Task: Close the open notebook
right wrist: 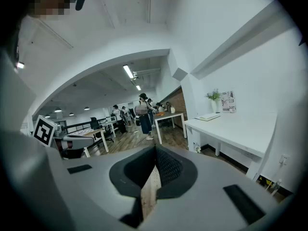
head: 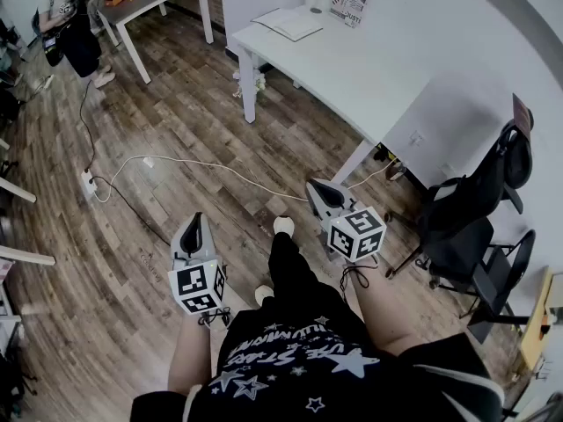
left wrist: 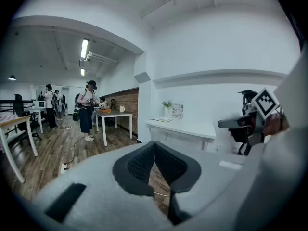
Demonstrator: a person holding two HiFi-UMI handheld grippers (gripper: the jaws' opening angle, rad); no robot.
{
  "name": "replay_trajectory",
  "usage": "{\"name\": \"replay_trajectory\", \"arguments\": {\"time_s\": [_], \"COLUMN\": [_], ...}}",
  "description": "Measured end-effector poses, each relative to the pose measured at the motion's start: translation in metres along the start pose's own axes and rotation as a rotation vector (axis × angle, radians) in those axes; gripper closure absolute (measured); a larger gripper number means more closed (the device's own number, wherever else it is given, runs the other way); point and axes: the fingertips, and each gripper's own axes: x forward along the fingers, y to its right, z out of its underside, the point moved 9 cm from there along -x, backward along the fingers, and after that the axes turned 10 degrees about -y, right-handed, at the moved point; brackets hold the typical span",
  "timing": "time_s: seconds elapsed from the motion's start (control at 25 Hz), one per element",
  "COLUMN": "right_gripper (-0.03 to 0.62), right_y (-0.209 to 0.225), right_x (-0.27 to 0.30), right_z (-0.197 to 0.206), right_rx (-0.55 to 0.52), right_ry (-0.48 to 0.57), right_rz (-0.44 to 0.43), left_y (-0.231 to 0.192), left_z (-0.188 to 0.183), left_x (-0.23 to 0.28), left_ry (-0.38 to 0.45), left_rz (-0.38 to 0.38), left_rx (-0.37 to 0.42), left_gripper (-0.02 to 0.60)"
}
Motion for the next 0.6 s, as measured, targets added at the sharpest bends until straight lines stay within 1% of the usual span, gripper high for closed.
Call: {"name": "replay_trajectory", "arguments": {"time_s": [0.36,0.6], "right_gripper": [0.592,0.592], "right_y": [-0.01,-0.002], "right_x": [0.008,0.02], "right_z": [-0.003,-0.012], "right_rx": [-0.014,-0.028], "right_ry": [-0.01,0.006], "right_rz": [-0.009,-0.005], "left_y": [-0.014,-0.022], "left_z": [0.006,-0.006], "left_x": [-0.004,0.012], "left_ry": [-0.021,0.002], "left_rz": [-0.008,-0.004], "left_rx": [-0.035,-0.036], "left_gripper": [0.56,0.56]}}
